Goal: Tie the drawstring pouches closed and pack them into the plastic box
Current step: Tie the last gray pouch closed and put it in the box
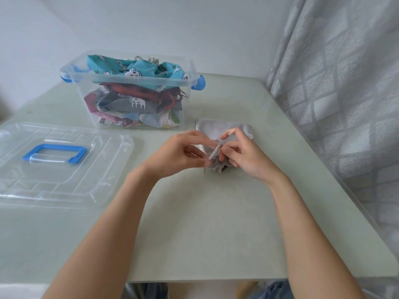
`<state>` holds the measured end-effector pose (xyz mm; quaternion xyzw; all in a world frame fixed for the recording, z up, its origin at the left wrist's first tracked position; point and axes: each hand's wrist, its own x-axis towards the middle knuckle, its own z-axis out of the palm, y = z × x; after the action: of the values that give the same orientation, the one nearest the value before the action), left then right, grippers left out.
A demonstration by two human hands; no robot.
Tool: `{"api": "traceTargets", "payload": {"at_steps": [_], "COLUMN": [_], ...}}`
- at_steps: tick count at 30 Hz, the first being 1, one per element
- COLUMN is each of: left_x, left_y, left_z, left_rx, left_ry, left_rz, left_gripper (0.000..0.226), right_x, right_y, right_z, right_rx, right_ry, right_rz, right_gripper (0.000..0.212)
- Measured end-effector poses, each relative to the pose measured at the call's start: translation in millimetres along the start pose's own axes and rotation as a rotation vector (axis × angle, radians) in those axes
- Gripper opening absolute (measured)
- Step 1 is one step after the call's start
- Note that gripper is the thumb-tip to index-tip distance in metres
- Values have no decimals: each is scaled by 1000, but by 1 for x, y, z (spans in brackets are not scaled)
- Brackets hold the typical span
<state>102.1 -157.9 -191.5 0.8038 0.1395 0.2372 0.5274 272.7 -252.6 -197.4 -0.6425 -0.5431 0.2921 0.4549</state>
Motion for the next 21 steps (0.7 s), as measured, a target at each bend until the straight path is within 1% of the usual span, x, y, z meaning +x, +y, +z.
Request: {"api": "traceTargets", "payload": {"at_steps": [2, 6, 8, 10, 14, 17, 18, 20, 21], "left_x": [2, 4, 6, 7, 9, 10, 10, 11, 11], "left_y": [-2, -1, -2, -3, -5, -4, -4, -3, -3], "left_z": [3, 9, 11, 13, 16, 17, 16, 14, 12], "left_rx": [91, 298, 351, 380, 438, 455, 440, 380, 344], "left_ry": [15, 78, 100, 115, 131, 126, 143, 252, 322], "left_rz": [35, 74, 83, 86, 66, 95, 103, 101, 99], "left_gripper": [55, 54, 55, 53, 49, 46, 42, 26, 22], "right_x": [0, -3, -5, -6, -11, -7, -6, -5, -5], "right_y": [-1, -4, -5, -8, -15, -8, -7, -6, -7], "right_z": [0, 2, 3, 3, 1, 5, 6, 6, 6], "right_rx": [18, -8, -4, 23, 144, 80, 66, 98, 110], "right_ry": [21, 83, 96, 65, -42, 57, 85, 100, 96], "right_rz": [14, 10, 17, 35, 95, 72, 75, 83, 84], "right_gripper": [12, 18, 18, 18, 9, 13, 14, 15, 16]}}
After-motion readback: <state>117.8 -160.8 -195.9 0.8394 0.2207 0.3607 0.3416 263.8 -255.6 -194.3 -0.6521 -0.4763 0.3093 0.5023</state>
